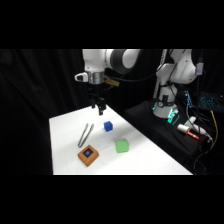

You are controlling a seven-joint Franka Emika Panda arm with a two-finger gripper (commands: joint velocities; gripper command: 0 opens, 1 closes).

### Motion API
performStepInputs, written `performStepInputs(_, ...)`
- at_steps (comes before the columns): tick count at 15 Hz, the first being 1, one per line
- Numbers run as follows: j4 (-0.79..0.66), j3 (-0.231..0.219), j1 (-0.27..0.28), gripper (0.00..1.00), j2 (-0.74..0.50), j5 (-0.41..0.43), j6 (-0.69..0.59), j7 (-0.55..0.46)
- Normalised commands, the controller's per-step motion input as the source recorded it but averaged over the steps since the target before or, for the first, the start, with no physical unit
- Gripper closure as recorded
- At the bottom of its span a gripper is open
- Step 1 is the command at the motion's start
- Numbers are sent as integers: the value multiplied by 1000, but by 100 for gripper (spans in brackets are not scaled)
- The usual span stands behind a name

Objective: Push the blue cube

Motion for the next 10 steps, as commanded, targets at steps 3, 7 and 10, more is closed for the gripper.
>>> performStepInputs(3, 45, 13, -37, 0, 35, 22, 63, 103)
performStepInputs(7, 54, -60, -94, 0, 28, 20, 175, 172)
performStepInputs(10, 5, -94, -128, 0, -20, 60, 157, 118)
